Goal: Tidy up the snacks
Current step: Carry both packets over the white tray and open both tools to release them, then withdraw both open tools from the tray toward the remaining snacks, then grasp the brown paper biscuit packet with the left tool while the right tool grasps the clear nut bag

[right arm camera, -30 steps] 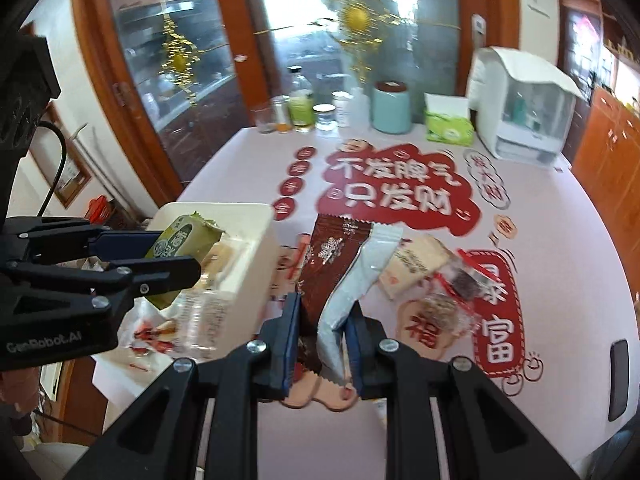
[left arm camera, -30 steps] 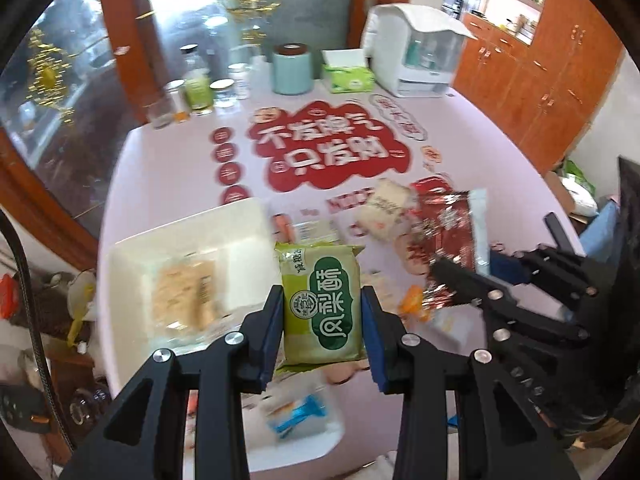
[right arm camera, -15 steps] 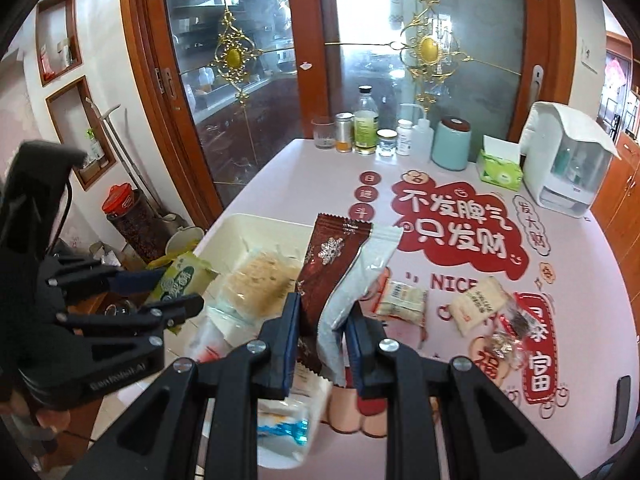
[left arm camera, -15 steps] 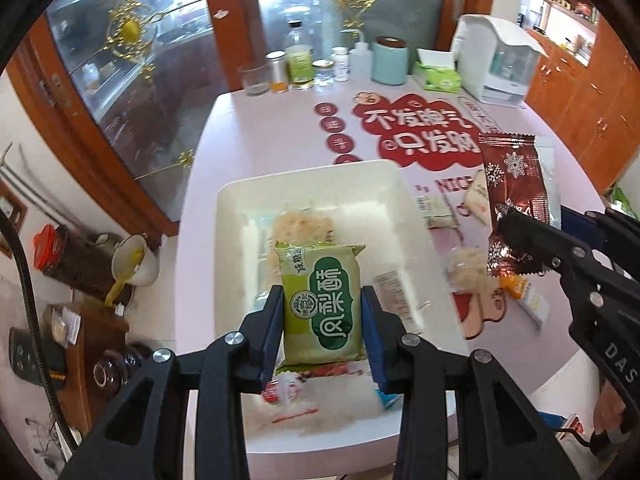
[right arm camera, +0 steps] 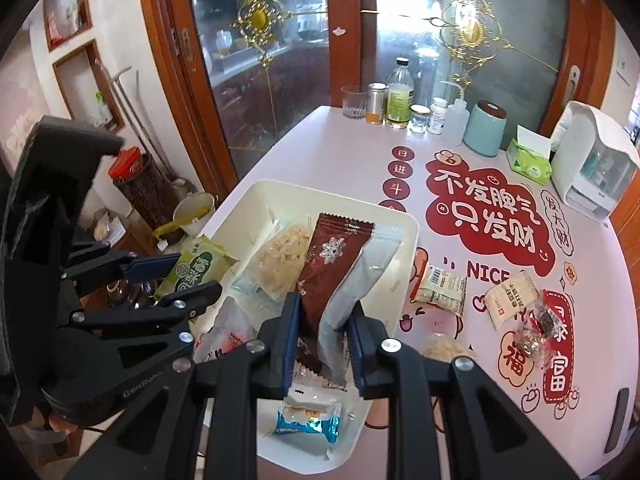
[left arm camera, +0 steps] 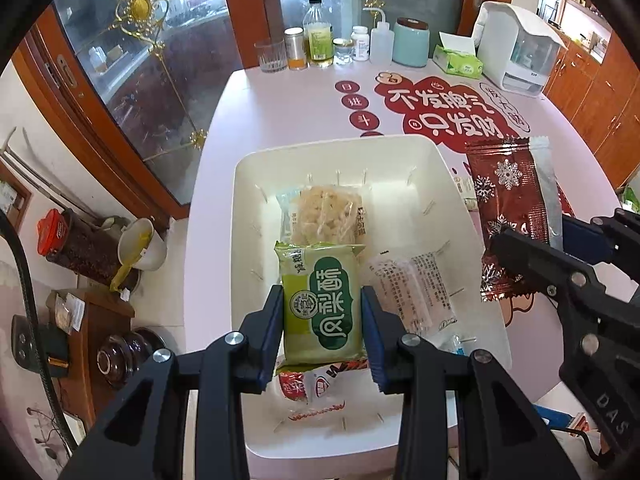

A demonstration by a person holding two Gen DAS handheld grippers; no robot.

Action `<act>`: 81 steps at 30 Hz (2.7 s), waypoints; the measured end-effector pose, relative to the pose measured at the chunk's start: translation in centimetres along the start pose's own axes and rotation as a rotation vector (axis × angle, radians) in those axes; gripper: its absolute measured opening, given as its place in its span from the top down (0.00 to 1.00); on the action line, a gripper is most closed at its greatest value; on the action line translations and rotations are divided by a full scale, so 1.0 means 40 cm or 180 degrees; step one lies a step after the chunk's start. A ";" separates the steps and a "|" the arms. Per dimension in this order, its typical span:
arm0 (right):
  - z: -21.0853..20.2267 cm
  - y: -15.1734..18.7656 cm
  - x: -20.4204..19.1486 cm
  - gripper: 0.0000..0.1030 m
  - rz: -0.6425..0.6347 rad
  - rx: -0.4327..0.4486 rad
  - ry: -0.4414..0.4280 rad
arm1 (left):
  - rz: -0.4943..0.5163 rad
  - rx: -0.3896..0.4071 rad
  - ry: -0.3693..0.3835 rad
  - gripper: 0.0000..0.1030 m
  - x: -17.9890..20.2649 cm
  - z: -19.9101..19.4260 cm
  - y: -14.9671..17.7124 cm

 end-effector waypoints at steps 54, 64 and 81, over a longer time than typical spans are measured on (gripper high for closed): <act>-0.164 0.124 0.263 0.52 0.0688 0.0249 0.0157 | 0.0605 0.0208 -0.0168 0.16 0.294 -0.073 -0.094; -0.232 0.196 0.480 0.52 0.1069 0.0368 0.0468 | 0.0836 0.0425 -0.0097 0.16 0.464 -0.112 -0.209; -0.185 0.282 0.757 0.52 0.1065 0.0211 0.0386 | 0.1418 0.0327 -0.0210 0.16 0.813 0.075 -0.391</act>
Point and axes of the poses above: each gripper's, at about its wrist camera, not at the fingertips, and z roughly the way its jaws point, x to its right, y to its underside, the point moved 7 cm from there along z, roughly the way its jaws point, and after that the axes turned 15 degrees about -y, right-handed, at the moved point
